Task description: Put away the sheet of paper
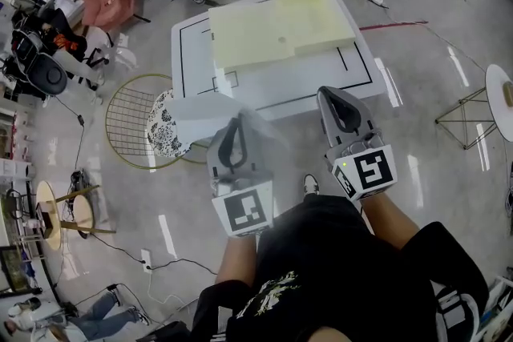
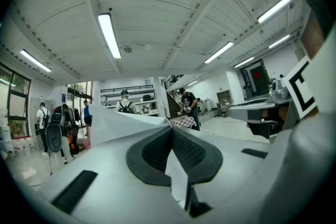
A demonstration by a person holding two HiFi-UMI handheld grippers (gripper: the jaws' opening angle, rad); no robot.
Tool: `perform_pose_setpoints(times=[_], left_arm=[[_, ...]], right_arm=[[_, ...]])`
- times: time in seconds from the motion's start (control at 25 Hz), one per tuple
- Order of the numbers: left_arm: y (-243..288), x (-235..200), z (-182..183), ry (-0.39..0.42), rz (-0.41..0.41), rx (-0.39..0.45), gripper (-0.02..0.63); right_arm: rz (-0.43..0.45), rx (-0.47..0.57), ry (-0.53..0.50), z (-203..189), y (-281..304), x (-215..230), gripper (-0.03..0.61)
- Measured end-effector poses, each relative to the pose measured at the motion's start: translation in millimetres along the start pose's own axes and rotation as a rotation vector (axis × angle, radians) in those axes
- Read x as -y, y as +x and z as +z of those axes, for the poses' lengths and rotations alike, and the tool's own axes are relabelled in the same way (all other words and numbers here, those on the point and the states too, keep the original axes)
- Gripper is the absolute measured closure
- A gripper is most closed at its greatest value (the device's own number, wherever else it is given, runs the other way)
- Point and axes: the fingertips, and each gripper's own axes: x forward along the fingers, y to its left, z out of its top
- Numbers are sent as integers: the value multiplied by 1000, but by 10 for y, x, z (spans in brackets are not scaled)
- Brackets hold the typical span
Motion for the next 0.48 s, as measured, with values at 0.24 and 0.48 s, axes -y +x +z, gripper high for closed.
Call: perform_pose_setpoints(times=[0.24,0.48], left_arm=[[179,33,0,-17,23,3,612],[288,138,-32,-6,33,0,612]], right_arm=[[28,6,-12,0,148,145,586],[38,6,-3,-90,202,324,586]])
